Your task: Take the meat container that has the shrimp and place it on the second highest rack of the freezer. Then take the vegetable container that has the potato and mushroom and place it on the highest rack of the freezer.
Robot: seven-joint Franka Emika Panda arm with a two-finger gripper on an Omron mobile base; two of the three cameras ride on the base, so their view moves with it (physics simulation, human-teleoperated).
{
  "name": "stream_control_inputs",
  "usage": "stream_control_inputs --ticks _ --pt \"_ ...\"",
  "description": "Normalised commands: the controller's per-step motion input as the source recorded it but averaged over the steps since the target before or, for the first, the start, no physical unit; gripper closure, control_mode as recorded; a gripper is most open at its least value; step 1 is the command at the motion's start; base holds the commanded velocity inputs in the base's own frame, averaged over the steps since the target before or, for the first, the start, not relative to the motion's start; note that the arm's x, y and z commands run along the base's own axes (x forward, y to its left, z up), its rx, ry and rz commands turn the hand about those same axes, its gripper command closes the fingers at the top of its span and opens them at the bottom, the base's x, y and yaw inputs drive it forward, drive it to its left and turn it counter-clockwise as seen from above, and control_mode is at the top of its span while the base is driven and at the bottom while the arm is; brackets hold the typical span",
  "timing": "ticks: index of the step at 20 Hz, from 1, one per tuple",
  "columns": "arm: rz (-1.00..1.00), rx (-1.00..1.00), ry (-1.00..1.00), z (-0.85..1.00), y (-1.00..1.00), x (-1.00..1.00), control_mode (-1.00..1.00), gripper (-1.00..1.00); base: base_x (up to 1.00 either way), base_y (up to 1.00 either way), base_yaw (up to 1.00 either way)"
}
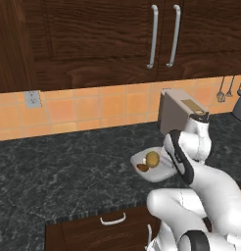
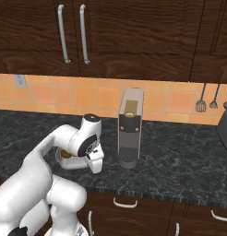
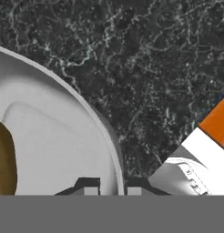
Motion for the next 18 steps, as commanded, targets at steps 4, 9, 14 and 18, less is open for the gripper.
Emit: stream_control_inputs --ticks 4,9,14,18 --pt "0.00 0.00 -0.21 0.71 0.25 -0.49 -1.00 1.00 0.00 0.00 0.00" --pt "-0.02 0.00 -0.24 0.84 0.29 -0.38 -1.00 1.00 0.00 0.00 0.00" --pt "-0.08 0.00 -0.11 0.87 0.18 -0.30 -1.00 1.00 0.00 0.00 0.00" --pt "-0.13 0.03 0.00 0.61 0.02 -0.51 -1.00 1.00 0.00 0.00 0.00"
